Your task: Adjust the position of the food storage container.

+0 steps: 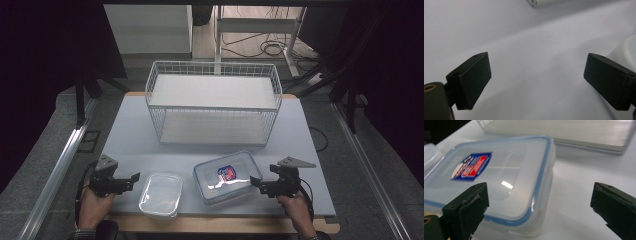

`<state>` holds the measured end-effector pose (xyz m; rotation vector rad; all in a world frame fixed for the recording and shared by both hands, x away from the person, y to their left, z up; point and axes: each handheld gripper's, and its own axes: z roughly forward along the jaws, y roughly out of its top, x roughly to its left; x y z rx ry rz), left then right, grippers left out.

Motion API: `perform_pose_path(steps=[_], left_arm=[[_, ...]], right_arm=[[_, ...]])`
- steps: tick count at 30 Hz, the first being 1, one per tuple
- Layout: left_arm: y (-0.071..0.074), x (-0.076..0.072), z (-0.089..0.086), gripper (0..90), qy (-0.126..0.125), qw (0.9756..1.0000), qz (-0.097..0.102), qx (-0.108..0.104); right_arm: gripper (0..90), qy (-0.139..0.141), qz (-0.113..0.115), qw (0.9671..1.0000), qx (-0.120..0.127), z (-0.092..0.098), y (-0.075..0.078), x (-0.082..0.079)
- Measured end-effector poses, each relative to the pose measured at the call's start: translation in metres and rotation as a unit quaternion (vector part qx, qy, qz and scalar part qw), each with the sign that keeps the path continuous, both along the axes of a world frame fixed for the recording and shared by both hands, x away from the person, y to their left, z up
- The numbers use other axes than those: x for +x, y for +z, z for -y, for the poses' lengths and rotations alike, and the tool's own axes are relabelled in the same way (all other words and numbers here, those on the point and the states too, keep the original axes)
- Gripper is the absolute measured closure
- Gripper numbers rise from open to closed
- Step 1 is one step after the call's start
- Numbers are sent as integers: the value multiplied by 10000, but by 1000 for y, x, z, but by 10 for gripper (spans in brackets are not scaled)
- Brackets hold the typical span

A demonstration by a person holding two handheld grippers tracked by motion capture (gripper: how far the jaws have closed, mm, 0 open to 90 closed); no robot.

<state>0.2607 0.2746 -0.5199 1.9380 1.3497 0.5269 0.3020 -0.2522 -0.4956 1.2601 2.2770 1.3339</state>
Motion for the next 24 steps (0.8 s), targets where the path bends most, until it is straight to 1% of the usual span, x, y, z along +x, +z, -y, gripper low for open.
perform_pose_path(steps=[2, 3, 6, 9, 11, 12, 14, 16, 17, 18, 20, 22, 24], left_arm=[[0, 0, 0, 92, 9, 10000, -86, -11], [0, 0, 0, 96, 8, 10000, -94, -20], [1, 0, 1, 105, -53, 9998, -146, -111], [5, -1, 5, 118, -102, 9996, -178, -213], [6, -1, 6, 114, -118, 9995, -165, -231], [8, -1, 8, 105, -145, 9993, -186, -276], [10, -2, 9, 91, -123, 9993, -209, -281], [13, -3, 10, 95, -126, 9993, -173, -316], [16, -5, 11, 117, -89, 9993, -131, -348], [19, -7, 11, 138, -103, 9990, -98, -417], [27, -11, 12, 189, -213, 9981, 23, -570], [35, -16, 16, 263, -299, 9977, 111, -596], [42, -21, 22, 330, -450, 9969, 177, -624]], right_arm=[[7, -2, 58, 9999, -82, -2, 1, -1], [4, 7, 82, 9999, -104, -3, 2, -2], [0, -34, 67, 9998, -197, -4, 1, -3], [0, -58, -31, 9999, -128, -2, 1, -2], [0, -68, -18, 9999, -129, -1, 1, -2], [0, -94, -1, 9999, -143, 0, 1, -2], [0, -92, 5, 9999, -147, 0, 2, -2], [0, -88, 18, 9999, -109, -1, 2, -3], [0, -80, 38, 9999, -103, -2, 3, -3], [0, -66, 59, 9999, -109, -2, 3, -3], [0, -36, 85, 9999, -125, -3, 4, -4], [0, -10, 74, 9999, -108, -3, 5, -4], [0, -15, 83, 9999, -92, -3, 5, -4]])
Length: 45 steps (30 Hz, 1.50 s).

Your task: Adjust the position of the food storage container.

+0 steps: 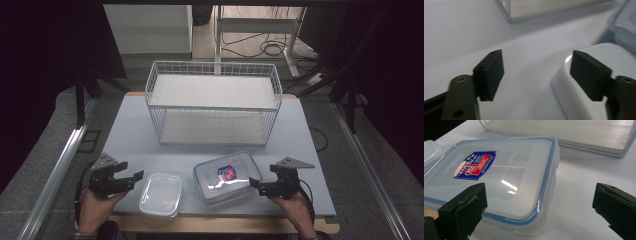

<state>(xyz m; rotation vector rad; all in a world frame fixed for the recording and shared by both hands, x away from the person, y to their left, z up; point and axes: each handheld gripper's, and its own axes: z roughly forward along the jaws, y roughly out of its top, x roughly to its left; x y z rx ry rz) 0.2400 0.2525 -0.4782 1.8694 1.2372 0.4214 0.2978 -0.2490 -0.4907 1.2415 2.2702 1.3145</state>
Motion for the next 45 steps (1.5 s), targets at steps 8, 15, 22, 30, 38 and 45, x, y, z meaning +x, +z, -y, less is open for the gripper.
perform_pose_path(steps=[8, 15, 22, 30, 38, 45], left_arm=[[18, -14, 45, 619, -651, 9977, 122, 151], [21, -28, 83, 864, -1225, 9922, 68, 224], [15, -47, 104, 900, -1535, 9881, 45, 123], [-5, -58, 124, 900, -1756, 9836, -305, 280], [-15, -63, 130, 900, -1659, 9835, -375, 612], [-15, -56, 117, 900, -1453, 9867, -377, 628]], right_arm=[[0, -4, 131, 9999, 37, 0, 4, -2], [0, 43, 173, 9998, 7, -3, 5, -3], [0, 32, 194, 9998, -29, -5, 6, -4], [0, 32, 221, 9997, -105, -6, 6, -5], [1, 22, 232, 9996, -147, -7, 6, -6], [2, 40, 181, 9997, -137, -8, 6, -6]])
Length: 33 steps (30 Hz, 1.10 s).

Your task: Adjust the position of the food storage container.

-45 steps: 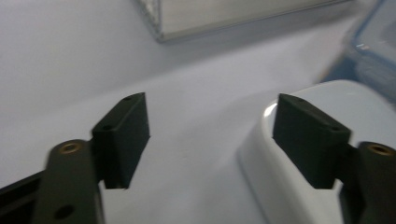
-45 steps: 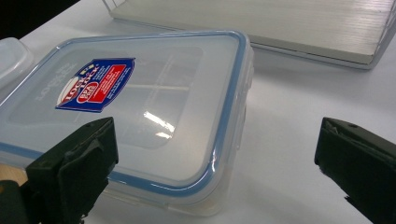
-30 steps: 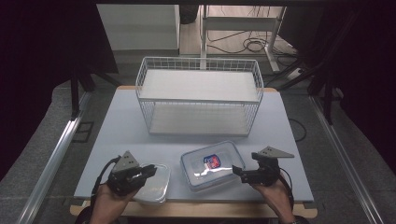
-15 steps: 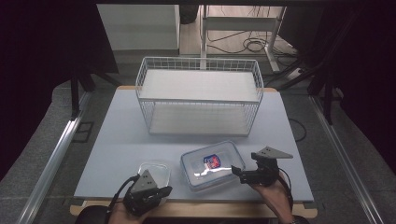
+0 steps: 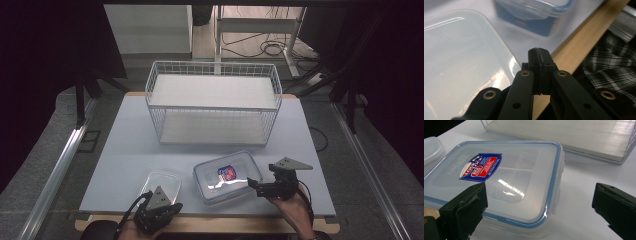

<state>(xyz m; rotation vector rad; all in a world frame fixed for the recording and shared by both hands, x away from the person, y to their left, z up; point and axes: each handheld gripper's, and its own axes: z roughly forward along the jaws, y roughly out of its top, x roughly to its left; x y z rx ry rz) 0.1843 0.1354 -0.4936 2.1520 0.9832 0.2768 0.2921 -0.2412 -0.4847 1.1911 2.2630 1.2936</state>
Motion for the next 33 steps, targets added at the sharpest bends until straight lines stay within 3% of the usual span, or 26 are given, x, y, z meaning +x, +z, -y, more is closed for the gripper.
perform_pose_path(steps=[5, 14, 17, 25, 31, 33], left_arm=[[0, 11, -18, 900, 296, 9995, 12, 97], [-1, 33, -44, 900, 584, 9983, -31, 6], [-2, 50, -62, 900, 806, 9967, -13, 92], [-5, 77, -98, 900, 1132, 9935, -2, -67], [-3, 85, -98, 900, 1230, 9923, 142, 23], [6, 80, -81, 900, 1014, 9943, 323, -75]], right_arm=[[0, 20, -61, 10000, 22, -2, 0, 0], [1, 35, -114, 9999, 40, -1, 0, 1], [1, 33, -157, 9999, 41, -1, 0, 1], [33, 76, -304, 9995, 1, -2, -2, 2], [81, 46, -269, 9996, 11, 0, 1, 1], [160, 13, -254, 9997, 14, 3, 5, 2]])
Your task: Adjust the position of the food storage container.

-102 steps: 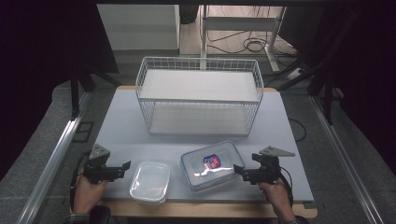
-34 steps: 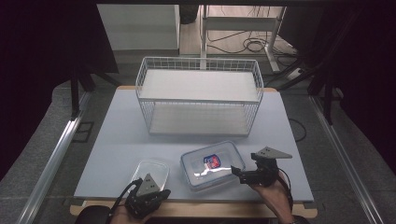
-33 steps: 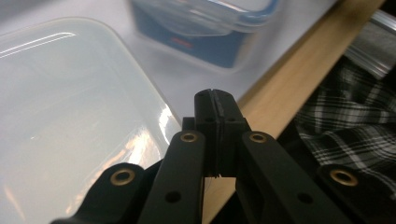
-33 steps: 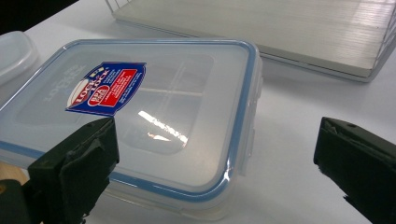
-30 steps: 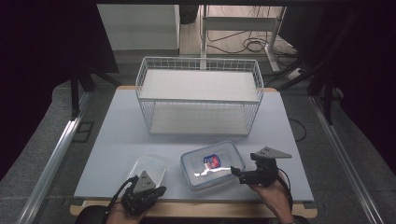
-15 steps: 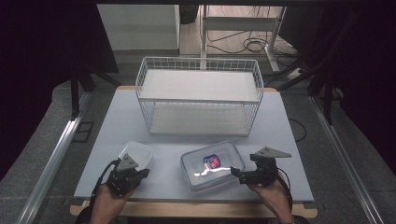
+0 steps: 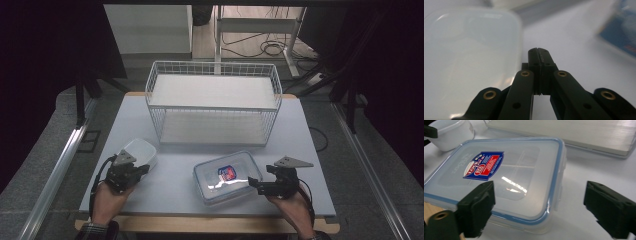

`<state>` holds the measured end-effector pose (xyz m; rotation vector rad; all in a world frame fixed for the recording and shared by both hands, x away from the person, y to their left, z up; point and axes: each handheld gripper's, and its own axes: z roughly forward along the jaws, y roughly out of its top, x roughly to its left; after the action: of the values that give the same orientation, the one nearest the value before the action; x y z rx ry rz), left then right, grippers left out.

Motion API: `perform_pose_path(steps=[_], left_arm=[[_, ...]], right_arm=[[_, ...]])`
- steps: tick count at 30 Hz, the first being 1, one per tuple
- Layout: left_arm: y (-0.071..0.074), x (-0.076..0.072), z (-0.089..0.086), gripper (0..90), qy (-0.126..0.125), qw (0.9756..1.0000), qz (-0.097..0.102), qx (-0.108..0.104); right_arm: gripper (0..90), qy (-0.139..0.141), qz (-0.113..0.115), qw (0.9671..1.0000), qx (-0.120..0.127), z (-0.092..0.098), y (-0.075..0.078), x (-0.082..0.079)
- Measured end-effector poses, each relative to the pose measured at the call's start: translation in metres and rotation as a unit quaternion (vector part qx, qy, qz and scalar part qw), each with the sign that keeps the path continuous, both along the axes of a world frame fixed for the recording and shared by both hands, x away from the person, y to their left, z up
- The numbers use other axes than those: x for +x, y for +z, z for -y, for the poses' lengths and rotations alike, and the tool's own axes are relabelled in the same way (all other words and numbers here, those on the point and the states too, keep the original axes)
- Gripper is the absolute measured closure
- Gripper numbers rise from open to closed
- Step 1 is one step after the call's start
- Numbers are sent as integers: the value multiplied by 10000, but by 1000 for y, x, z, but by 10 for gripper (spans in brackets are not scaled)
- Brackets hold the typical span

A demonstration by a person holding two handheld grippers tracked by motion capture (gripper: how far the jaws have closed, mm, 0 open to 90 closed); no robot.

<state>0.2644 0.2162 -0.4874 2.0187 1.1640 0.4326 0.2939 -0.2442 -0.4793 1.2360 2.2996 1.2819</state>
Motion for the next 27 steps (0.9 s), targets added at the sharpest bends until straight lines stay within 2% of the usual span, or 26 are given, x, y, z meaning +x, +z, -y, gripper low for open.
perform_pose_path(steps=[1, 2, 4, 5, 6, 7, 8, 9, 10, 11, 12, 13, 14, 15, 16, 17, 18, 19, 20, 23, 27], left_arm=[[0, 0, 0, 900, 0, 10000, 0, 0], [2, -2, 16, 900, -202, 9998, 27, -71], [0, -4, 32, 900, -434, 9990, -33, -139], [0, -4, 32, 900, -434, 9990, -33, -139], [-5, -5, 49, 900, -722, 9971, -155, -204], [-5, -5, 49, 900, -722, 9971, -155, -204], [-7, -8, 65, 900, -908, 9954, -212, -233], [-7, -8, 65, 899, -908, 9954, -212, -233], [-11, -11, 78, 899, -1063, 9932, -314, -346], [-11, -11, 78, 899, -1063, 9932, -314, -346], [-17, -12, 90, 898, -1196, 9912, -443, -360], [-17, -12, 90, 895, -1196, 9912, -443, -360], [-20, -13, 95, 894, -1246, 9904, -496, -340], [-24, -13, 102, 891, -1290, 9894, -568, -361], [-24, -13, 102, 888, -1290, 9894, -568, -361], [-25, -13, 105, 888, -1285, 9892, -582, -385], [-26, -12, 108, 887, -1233, 9898, -600, -382], [-26, -11, 108, 887, -1198, 9905, -582, -353], [-26, -10, 107, 888, -1170, 9905, -600, -398], [-26, -7, 104, 887, -1054, 9916, -616, -430], [-27, 0, 97, 889, -883, 9929, -652, -456]], right_arm=[[160, 0, 0, 10000, 0, 0, 0, 0], [250, -6, 9, 10000, 47, 4, 4, 1], [359, -3, 16, 10000, 85, 9, 8, 1], [416, 10, 17, 10000, 67, 12, 9, 2], [473, 20, 5, 10000, 31, 14, 10, 2], [538, 29, -4, 10000, -23, 17, 10, 3], [586, 38, -19, 10000, -76, 19, 10, 4], [616, 23, -46, 9999, -153, 20, 9, 5], [684, 50, -34, 9999, -112, 22, 8, 6], [743, 83, -44, 10000, -32, 24, 7, 7], [770, 54, -35, 9998, -190, 24, 7, 7], [792, -33, 31, 9986, -529, 22, 6, 6], [792, -70, 37, 9972, -747, 21, 4, 6], [837, 17, -103, 9973, -724, 22, 1, 8], [837, 17, -103, 9973, -724, 22, 1, 8], [853, 117, -230, 9977, -630, 22, -2, 8], [891, 224, -300, 9968, -708, 18, -4, 8], [892, 211, -199, 9962, -827, 16, -4, 7], [892, 187, -198, 9959, -863, 14, -3, 6], [893, 210, -257, 9968, -728, 15, -2, 4], [893, 230, -280, 9969, -696, 10, -2, 1]])
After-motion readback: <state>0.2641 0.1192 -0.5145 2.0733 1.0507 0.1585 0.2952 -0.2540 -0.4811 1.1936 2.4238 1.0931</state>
